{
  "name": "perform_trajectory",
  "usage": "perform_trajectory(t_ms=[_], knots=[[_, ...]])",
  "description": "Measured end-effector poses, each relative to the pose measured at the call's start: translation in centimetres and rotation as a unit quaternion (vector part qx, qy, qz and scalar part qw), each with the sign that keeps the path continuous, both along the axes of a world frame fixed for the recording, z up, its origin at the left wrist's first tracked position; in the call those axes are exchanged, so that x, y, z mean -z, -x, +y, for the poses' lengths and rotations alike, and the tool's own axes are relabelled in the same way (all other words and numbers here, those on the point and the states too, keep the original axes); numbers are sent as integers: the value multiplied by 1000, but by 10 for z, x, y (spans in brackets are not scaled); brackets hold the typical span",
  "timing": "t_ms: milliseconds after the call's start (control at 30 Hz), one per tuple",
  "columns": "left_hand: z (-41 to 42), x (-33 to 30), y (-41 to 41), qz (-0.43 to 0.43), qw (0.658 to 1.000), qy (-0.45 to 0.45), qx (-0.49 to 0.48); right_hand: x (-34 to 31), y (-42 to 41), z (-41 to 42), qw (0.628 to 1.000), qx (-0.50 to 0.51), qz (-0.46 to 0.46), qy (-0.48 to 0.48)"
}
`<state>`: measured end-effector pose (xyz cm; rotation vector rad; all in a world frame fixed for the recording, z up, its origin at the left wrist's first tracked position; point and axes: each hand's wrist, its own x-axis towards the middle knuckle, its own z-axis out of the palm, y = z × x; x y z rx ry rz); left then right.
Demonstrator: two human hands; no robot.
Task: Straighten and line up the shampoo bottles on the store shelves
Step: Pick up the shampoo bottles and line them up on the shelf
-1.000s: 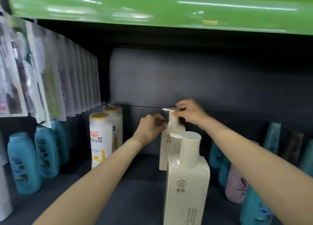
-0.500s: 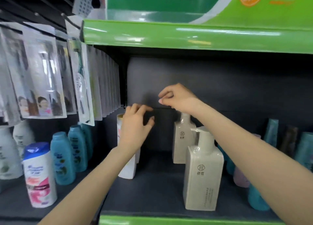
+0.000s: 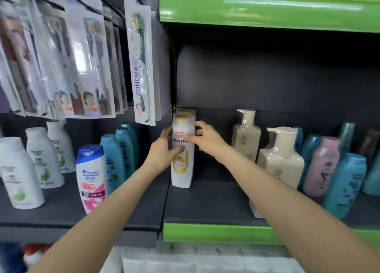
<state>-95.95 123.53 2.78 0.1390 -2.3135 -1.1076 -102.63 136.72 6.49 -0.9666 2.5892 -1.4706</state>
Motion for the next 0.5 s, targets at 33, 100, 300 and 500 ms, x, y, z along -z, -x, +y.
perform_trajectory(t_ms=[33,100,300,500], knots=[[-3,3,1,-5,1000,-8,9,4,0,-4,1000,2,-19,16],[-6,7,3,0,999,-26,23,11,2,-11,998,13,-41,43],[-9,14,2,37,998,-43,32,18,-3,-15,991,21,-29,128],[-4,24,-19,20,998,-19,60,25,-20,-2,977,20,-59,203]])
